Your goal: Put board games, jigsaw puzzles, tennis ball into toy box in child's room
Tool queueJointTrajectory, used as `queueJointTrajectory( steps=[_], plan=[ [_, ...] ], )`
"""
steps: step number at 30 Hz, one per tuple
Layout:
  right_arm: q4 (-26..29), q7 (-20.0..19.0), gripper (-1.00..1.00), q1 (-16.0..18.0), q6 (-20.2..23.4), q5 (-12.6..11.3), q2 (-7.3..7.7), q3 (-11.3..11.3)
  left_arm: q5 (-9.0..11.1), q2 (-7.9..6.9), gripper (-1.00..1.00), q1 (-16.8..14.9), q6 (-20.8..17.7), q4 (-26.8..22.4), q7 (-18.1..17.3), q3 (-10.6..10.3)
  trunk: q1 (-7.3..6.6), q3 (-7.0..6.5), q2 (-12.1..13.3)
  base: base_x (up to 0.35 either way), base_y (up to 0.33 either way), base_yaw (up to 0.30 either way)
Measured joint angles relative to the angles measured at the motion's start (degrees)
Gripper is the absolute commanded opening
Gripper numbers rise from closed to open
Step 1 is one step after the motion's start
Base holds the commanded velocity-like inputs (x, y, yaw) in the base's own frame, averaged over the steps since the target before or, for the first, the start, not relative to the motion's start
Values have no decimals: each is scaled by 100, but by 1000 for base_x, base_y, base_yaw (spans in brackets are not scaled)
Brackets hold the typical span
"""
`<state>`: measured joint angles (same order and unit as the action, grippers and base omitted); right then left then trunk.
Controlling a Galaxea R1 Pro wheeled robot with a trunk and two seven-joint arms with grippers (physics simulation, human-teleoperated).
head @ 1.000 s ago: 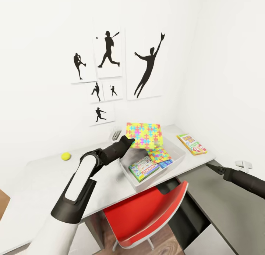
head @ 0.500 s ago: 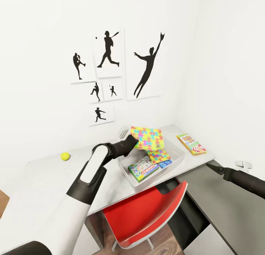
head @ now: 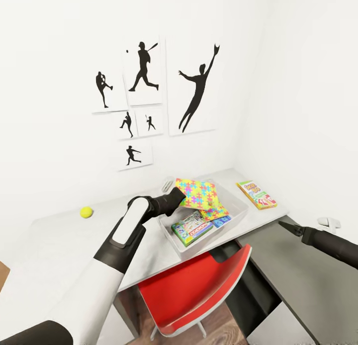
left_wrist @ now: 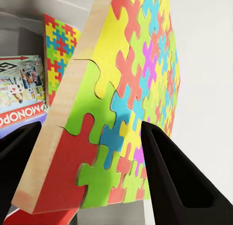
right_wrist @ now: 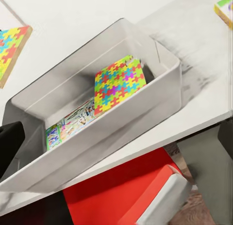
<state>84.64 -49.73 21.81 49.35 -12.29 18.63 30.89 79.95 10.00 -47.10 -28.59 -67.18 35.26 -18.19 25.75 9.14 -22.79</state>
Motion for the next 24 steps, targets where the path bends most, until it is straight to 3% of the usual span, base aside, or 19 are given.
queueJointTrajectory(
  steps=[24],
  plan=[
    [-1, 0, 100, 1, 4, 1, -1, -1, -1, -1, -100, -4, 4, 110, -1, 113, -1, 0, 0, 10, 0, -33]
  ],
)
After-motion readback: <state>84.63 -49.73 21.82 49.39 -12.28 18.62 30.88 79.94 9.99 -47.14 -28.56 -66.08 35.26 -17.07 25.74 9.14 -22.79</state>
